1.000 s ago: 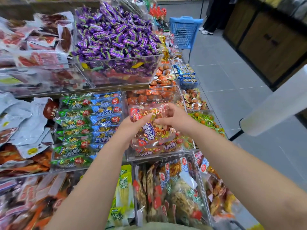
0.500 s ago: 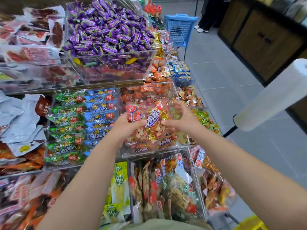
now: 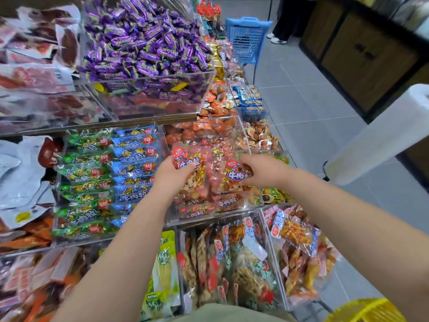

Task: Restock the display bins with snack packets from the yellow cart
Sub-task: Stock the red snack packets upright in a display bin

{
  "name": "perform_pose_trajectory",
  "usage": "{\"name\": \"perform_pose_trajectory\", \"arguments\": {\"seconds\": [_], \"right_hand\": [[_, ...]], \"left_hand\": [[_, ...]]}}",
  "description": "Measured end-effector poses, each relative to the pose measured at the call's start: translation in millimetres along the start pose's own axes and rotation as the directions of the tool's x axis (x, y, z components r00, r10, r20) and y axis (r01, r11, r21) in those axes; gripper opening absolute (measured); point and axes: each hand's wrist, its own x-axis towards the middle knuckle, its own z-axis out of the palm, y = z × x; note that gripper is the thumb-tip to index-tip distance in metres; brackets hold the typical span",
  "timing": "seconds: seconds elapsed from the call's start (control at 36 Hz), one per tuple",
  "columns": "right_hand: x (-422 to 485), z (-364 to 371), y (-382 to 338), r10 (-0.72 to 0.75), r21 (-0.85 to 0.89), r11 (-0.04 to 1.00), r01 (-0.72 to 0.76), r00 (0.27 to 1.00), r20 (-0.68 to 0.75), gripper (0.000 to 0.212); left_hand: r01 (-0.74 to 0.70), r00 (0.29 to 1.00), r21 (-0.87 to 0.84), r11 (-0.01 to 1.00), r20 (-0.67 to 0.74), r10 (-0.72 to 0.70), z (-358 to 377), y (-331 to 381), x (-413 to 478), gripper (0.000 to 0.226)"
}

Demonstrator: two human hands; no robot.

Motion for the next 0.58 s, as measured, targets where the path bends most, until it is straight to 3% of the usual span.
{"name": "perform_pose_trajectory", "arguments": {"seconds": [0.25, 0.58], "right_hand": [[9.5, 49.5, -21.0, 0.032, -0.325, 0.943, 0.074, 0.95, 0.31, 0.032], [40.3, 90.0, -14.9, 0.123, -0.379, 0.926, 0.005, 0.941, 0.315, 0.058]], "left_hand": [[-0.007, 1.0, -0.027, 1.0, 0.017, 0.007, -8.0, -3.8, 0.5, 0.011], [-0.001, 0.999, -0.007, 1.0, 0.054, 0.001, -12.8, -9.9, -2.7, 0.012]]}}
